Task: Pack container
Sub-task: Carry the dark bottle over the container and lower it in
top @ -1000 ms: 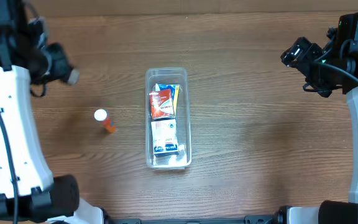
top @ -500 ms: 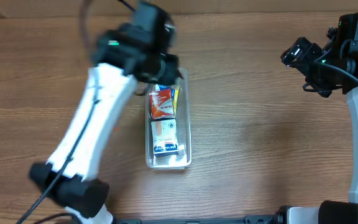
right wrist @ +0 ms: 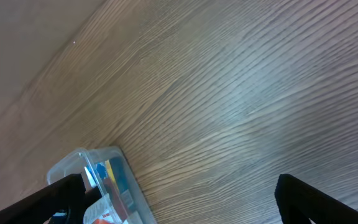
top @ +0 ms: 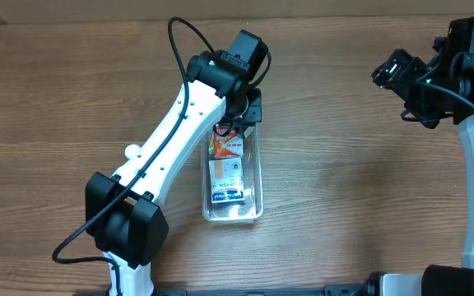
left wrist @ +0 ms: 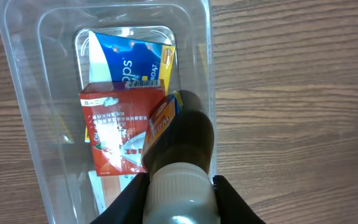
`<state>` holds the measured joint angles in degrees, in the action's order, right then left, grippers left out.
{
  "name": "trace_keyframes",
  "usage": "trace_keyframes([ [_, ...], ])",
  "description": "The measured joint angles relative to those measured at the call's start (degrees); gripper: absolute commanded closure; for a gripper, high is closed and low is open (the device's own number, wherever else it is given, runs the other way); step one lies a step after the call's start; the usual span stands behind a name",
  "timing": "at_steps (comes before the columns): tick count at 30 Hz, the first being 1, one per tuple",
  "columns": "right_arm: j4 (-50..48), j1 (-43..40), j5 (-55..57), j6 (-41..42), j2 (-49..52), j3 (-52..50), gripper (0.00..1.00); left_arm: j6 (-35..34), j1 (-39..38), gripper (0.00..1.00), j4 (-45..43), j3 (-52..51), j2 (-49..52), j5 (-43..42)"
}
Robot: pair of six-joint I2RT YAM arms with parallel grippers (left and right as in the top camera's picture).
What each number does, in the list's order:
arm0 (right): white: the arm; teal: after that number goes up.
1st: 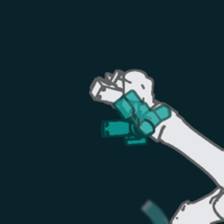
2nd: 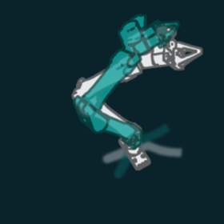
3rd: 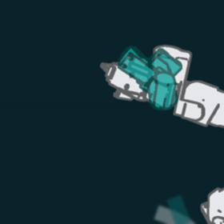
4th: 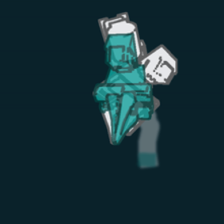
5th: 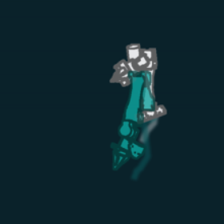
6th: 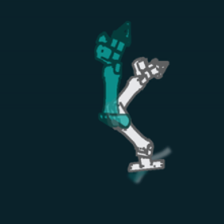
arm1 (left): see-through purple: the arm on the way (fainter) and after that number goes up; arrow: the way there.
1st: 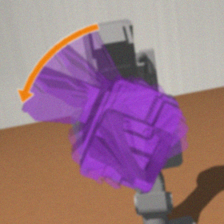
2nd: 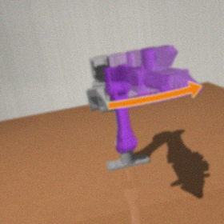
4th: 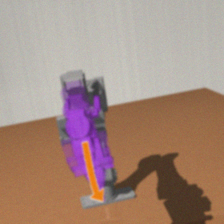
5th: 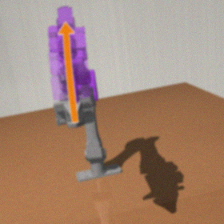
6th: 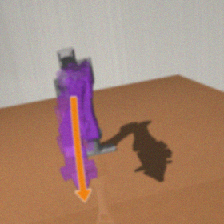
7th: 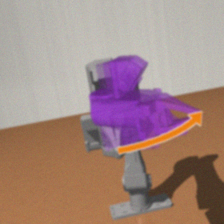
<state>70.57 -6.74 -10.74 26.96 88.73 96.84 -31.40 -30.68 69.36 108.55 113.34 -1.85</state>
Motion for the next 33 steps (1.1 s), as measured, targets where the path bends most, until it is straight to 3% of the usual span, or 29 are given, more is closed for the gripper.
trace_keyframes([
  [8,-0.02,0.0,-0.02,0.02,0.0,0.0,0.0,-0.7,-0.11,0.87,2.08,0.0,0.0,0.2],
  [16,-0.02,-0.02,0.0,0.02,0.0,0.0,0.0,-0.9,0.42,0.88,7.78,0.0,0.0,5.53],
  [29,-0.02,-0.02,0.0,0.0,0.0,0.0,0.0,1.36,-2.8,0.87,10.64,0.0,0.0,-3.1],
  [33,-0.02,0.0,-0.02,-0.02,0.0,0.0,0.0,1.53,-5.79,0.78,10.93,0.0,0.0,-3.13],
])
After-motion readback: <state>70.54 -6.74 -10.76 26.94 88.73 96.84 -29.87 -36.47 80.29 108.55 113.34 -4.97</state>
